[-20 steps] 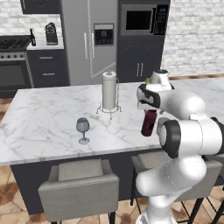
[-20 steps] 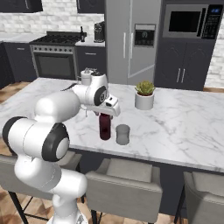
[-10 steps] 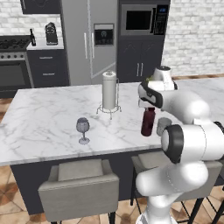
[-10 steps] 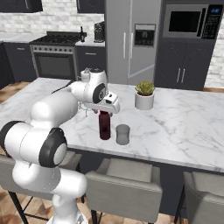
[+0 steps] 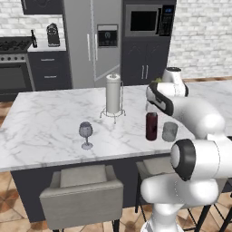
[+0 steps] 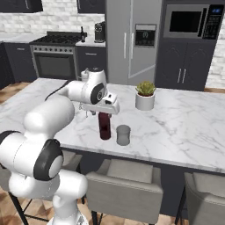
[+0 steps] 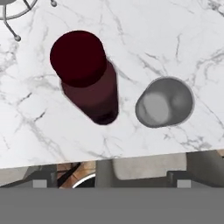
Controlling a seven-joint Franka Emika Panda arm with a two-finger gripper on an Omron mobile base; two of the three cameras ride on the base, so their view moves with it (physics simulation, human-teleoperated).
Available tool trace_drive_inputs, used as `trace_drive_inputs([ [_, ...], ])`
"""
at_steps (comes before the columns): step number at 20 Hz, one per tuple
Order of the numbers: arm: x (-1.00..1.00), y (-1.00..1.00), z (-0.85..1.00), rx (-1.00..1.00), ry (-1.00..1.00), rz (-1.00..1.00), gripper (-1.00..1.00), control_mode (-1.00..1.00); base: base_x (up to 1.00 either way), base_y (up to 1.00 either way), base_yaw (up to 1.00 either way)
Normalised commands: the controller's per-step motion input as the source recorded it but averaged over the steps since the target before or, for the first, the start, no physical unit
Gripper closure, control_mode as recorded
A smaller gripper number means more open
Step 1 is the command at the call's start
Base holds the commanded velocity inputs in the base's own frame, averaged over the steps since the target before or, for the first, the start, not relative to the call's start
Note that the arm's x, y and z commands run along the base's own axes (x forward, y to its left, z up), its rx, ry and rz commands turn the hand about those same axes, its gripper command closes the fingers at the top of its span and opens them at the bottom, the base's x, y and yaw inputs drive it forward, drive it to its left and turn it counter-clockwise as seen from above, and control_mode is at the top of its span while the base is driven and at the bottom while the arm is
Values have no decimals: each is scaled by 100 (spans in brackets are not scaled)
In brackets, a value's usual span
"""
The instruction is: There is a wine glass and glass cup on the dining counter. Place the wine bottle next to the wine glass and the juice bottle next to the glass cup.
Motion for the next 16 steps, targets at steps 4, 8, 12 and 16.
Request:
trace_drive_inputs([
  [4,-48,10,1,0,0,0,-100,-100,0,0,0],
  [8,-52,17,0,0,0,0,-100,-100,0,0,0],
  [12,-48,25,2,0,1,0,-100,-100,0,0,0],
  [16,-43,27,9,0,6,0,-100,-100,0,0,0],
])
